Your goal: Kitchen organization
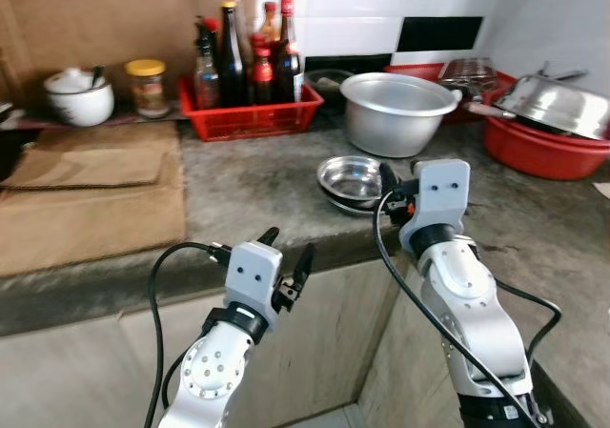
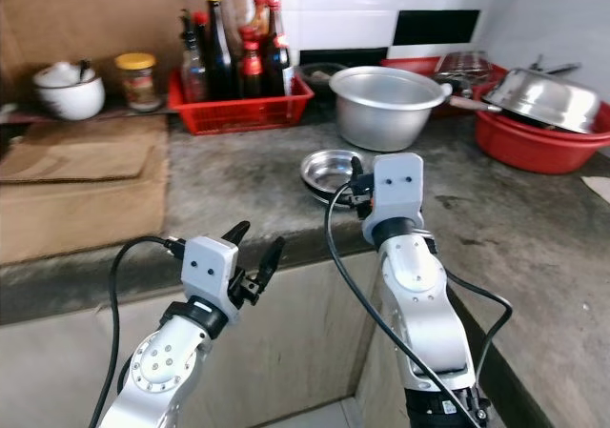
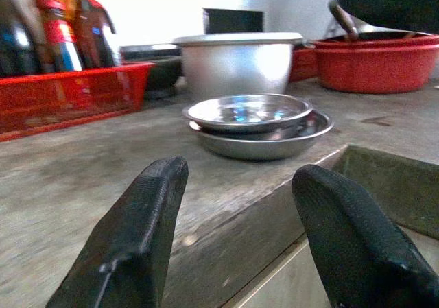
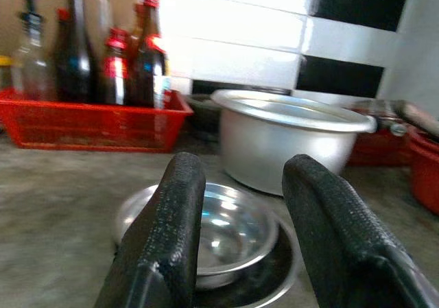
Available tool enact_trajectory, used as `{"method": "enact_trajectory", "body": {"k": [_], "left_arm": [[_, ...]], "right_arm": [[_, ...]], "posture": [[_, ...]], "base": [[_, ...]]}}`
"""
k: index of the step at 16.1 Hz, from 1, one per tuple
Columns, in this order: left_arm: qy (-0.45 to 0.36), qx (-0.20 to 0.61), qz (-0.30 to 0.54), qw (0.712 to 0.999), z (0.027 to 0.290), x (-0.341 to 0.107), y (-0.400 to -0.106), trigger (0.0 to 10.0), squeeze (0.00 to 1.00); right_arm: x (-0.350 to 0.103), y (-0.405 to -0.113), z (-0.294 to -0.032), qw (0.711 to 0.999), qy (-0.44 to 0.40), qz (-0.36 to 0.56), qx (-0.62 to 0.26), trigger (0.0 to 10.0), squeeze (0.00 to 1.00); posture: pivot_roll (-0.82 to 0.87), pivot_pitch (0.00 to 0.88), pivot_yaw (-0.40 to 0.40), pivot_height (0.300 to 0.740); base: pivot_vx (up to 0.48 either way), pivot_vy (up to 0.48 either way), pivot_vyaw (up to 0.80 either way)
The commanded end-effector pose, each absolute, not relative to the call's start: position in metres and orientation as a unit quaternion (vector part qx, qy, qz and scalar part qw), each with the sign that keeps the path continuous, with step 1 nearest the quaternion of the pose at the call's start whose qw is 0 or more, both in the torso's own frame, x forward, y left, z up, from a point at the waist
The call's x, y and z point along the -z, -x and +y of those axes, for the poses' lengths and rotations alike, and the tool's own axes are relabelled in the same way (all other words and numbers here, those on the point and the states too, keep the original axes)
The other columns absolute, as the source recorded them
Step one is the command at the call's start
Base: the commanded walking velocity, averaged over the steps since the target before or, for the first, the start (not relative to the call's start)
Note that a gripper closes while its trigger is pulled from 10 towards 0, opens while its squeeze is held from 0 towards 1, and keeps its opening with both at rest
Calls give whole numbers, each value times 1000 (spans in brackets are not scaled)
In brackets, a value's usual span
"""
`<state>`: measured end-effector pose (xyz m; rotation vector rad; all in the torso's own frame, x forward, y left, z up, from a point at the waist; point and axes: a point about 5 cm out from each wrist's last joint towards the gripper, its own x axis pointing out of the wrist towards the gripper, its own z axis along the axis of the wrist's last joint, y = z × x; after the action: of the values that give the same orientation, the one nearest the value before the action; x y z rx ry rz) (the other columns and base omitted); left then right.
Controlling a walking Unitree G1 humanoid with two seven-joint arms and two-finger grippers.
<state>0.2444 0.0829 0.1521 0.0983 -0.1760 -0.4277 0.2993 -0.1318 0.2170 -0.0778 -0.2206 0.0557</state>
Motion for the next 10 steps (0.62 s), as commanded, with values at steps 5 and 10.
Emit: {"method": "enact_trajectory", "body": {"k": [5,10], "left_arm": [[-45,213,-97,971,83,-156,-245,10000,0],[-48,212,-91,972,82,-154,-245,10000,0]], "right_arm": [[-218,-302,-134,993,38,-106,-25,10000,0],[-220,-304,-135,992,49,-111,-27,10000,0]], "posture": [[58,3,-73,740],[56,13,-71,740]], "base": [[271,0,0],[0,0,0]]}}
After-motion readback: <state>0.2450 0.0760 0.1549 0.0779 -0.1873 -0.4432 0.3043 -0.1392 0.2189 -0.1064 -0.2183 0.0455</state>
